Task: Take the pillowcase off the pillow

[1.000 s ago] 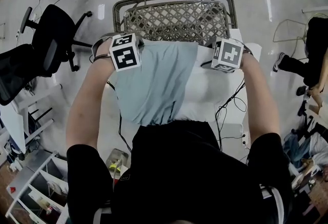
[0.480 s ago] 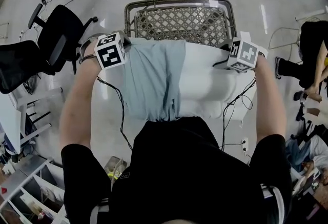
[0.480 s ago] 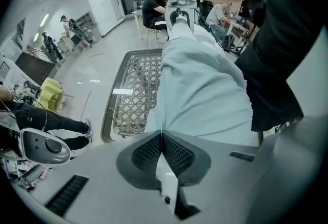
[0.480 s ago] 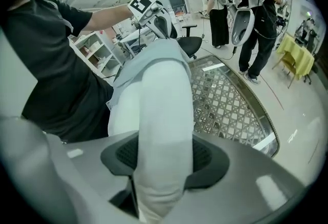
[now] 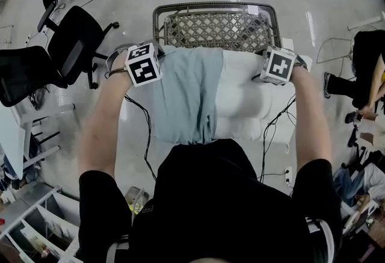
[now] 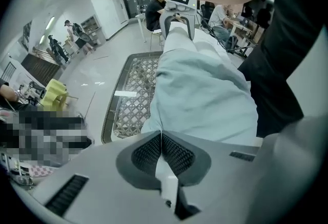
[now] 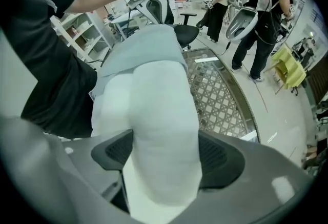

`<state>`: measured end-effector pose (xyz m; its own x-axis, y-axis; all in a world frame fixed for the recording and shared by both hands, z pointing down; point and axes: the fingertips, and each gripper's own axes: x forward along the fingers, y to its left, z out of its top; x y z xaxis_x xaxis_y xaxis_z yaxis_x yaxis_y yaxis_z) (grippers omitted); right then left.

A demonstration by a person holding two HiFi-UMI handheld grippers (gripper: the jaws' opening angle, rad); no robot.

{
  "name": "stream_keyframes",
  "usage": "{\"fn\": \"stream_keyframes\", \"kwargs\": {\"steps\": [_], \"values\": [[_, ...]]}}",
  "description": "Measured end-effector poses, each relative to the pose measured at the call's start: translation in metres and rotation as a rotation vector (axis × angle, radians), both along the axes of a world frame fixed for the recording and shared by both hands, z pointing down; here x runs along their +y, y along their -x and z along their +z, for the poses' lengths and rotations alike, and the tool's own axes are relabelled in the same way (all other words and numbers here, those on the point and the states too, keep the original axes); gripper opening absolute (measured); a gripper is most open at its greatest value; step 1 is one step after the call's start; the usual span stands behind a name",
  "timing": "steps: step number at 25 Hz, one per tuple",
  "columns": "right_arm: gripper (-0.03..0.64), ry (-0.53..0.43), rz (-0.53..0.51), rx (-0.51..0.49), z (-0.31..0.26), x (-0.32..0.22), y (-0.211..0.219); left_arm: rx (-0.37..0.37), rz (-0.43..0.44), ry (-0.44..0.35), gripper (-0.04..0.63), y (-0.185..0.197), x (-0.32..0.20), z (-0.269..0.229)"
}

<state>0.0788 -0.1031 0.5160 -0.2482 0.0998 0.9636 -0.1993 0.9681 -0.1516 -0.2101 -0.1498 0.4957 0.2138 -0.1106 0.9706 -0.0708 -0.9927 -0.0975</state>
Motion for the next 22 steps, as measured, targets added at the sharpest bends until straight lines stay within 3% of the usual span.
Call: {"fn": "stream_keyframes", "kwargs": {"steps": [5,8,12,16,20,22], "values": [[0.419,0.053,0.048,-0.153,0.016,-0.014,0.051,0.027,-0.004,0.052,0.008,-0.006,-0.003,0.023],[0.455,0.042,-0.017,-0.140,0.052,-0.030,0.070,0.067,-0.018,0.107,0.006,-0.019,-0.002,0.039],[0.472,0.092,-0.040,-0.168,0.087,-0.043,0.092,0.069,-0.037,0.076,0.010,-0.022,-0.015,0.064],[0.486,0.217,-0.068,-0.155,0.112,-0.038,0.100,0.080,-0.057,0.098,0.130,-0.028,-0.032,0.076],[0.483,0.349,-0.090,-0.127,0.124,-0.028,0.103,0.065,-0.053,0.187,0.216,-0.025,-0.044,0.078],[0.413,0.376,-0.141,-0.135,0.116,-0.021,0.104,0.058,-0.049,0.228,0.218,-0.020,-0.044,0.074]]}}
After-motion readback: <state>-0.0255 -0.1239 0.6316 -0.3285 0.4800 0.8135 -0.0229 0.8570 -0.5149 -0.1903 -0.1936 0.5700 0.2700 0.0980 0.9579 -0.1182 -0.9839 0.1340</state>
